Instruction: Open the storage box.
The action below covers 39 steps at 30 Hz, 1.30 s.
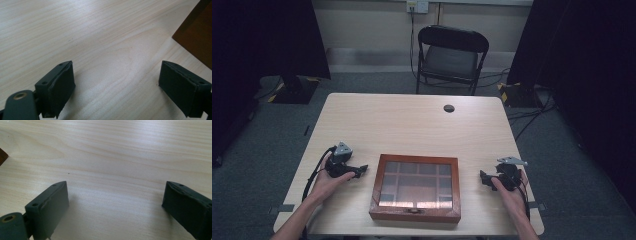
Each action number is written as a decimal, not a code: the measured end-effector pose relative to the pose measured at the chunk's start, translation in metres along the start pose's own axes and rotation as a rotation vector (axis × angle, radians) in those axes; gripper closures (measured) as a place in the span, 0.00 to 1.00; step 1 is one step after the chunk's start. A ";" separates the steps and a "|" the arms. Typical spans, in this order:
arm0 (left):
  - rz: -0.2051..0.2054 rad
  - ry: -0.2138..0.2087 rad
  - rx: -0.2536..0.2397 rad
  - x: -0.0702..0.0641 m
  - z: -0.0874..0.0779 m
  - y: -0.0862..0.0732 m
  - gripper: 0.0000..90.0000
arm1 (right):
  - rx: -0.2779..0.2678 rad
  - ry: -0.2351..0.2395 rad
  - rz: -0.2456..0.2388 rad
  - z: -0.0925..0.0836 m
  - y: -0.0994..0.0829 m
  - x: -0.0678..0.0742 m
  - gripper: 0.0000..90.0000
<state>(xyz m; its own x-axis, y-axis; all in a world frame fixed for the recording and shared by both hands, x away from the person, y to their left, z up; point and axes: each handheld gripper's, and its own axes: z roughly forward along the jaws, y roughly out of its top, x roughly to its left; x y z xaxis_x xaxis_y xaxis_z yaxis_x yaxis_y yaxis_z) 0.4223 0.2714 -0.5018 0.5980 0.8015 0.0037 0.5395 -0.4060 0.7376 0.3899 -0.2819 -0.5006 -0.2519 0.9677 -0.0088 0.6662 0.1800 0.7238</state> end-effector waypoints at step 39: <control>-0.016 -0.226 -0.184 -0.031 -0.044 0.029 0.36 | 0.001 0.097 -0.090 -0.001 -0.001 0.001 0.06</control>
<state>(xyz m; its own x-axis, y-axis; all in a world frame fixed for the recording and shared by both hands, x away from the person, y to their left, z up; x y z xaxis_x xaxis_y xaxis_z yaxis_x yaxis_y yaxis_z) 0.3935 0.2540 -0.4511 0.7184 0.6805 -0.1447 0.4460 -0.2908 0.8465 0.3885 -0.2808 -0.5006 -0.3778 0.9258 -0.0071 0.6383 0.2660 0.7223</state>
